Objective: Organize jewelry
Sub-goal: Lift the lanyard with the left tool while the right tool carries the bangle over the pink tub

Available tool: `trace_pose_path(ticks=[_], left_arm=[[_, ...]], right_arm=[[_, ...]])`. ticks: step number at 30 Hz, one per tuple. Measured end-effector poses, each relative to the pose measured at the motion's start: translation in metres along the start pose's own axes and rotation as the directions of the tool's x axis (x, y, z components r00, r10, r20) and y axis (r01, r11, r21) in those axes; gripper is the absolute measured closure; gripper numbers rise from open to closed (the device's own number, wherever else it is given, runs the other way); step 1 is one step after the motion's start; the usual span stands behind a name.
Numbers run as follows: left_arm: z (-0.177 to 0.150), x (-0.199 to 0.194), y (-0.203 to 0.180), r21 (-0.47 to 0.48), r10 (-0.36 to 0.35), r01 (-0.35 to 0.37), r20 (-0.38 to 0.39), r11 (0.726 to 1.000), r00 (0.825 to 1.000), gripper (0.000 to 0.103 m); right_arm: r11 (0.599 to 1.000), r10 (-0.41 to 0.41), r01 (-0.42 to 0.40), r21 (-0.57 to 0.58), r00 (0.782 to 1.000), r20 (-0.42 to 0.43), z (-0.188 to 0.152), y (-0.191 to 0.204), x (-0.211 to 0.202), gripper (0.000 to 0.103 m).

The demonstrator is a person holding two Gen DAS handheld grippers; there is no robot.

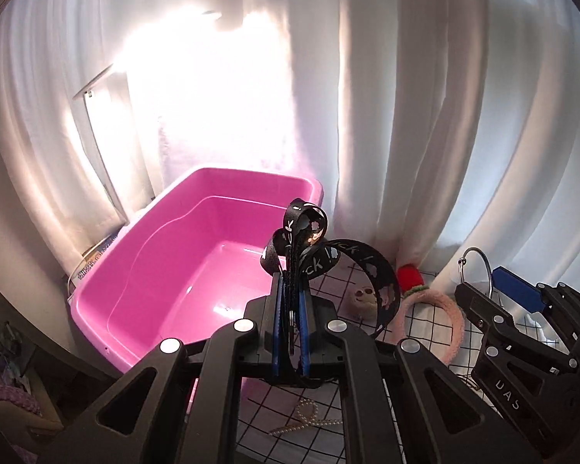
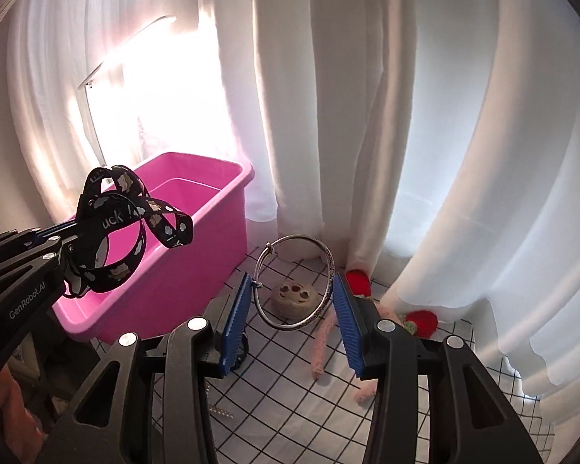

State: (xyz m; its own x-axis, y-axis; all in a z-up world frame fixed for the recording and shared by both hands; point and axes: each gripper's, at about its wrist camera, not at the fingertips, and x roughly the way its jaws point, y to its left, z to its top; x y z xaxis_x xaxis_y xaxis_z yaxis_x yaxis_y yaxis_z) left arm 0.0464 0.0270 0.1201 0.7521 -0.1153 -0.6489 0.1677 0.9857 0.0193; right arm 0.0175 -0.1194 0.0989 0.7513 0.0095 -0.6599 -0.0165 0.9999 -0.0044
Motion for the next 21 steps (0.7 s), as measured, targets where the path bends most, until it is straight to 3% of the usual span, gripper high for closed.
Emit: trace_pose_path(ticks=[9, 14, 21], left_arm=[[0.049, 0.016, 0.097, -0.089, 0.115, -0.112, 0.032, 0.99, 0.993, 0.095], [0.051, 0.05, 0.137, -0.114, 0.147, -0.149, -0.028, 0.982, 0.989, 0.095], [0.034, 0.11, 0.163, -0.158, 0.123, -0.148, -0.162, 0.976, 0.979, 0.095]], right_arm=[[0.988, 0.139, -0.135, -0.082, 0.989, 0.051, 0.077, 0.077, 0.037, 0.061], [0.972, 0.203, -0.2, -0.127, 0.979, 0.015, 0.106, 0.12, 0.075, 0.061], [0.956, 0.246, -0.262, -0.132, 0.961, -0.126, 0.114, 0.155, 0.148, 0.061]])
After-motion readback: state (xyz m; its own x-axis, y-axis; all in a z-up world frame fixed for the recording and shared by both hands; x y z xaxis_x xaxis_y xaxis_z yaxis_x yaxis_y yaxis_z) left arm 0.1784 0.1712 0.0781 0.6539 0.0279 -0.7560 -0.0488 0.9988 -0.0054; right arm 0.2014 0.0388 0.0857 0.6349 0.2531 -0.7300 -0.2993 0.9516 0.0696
